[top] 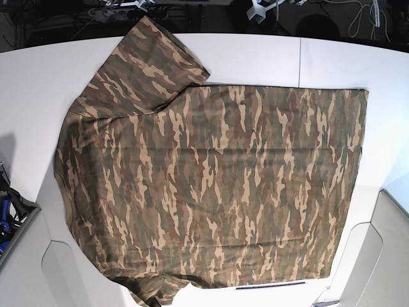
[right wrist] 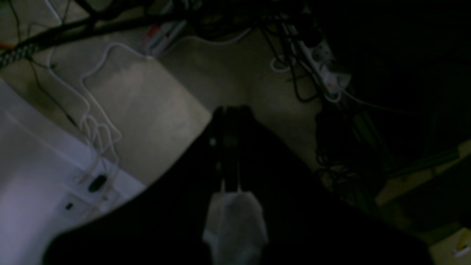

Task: Fold the T-shirt properly
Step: 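Move both grippers from rest toward the shirt's collar-side corners, then grasp the camouflage shirt's shoulder corners with both grippers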

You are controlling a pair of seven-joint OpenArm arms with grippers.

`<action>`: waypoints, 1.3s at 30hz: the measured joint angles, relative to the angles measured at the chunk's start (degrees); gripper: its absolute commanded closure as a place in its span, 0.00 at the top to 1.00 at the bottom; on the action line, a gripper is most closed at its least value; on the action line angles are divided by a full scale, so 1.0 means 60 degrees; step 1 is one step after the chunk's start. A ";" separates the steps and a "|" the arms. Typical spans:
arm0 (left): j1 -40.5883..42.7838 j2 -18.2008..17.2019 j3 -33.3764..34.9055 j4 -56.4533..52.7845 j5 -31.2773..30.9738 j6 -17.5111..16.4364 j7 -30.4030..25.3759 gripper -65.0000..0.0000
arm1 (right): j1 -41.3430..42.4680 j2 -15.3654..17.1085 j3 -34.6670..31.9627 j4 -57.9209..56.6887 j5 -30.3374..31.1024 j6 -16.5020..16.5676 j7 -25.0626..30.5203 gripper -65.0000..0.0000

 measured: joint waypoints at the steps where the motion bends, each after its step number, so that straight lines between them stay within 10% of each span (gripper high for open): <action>1: 0.0171 -0.0011 -0.0127 0.0229 0.0000 0.0004 0.0000 0.11 | -0.0189 0.0175 0.0000 0.0342 0.0244 0.0047 -0.0015 0.00; 19: 0.3534 -0.0178 -0.3268 0.5031 -0.1093 -0.0994 0.0798 0.11 | -0.3344 0.3122 0.0412 0.6725 0.2051 0.0834 -0.0073 0.00; 34: 0.5541 -0.0189 -0.6335 0.9322 -0.3104 -0.1035 0.2543 0.13 | -0.4768 0.3402 0.3814 1.1613 0.4972 0.2324 -0.0856 0.00; 39: 0.5588 -0.0186 -0.7417 1.0098 -0.4663 -0.1060 0.3424 0.33 | -0.4732 0.3330 0.4987 1.2193 0.6120 0.2313 -0.0954 0.02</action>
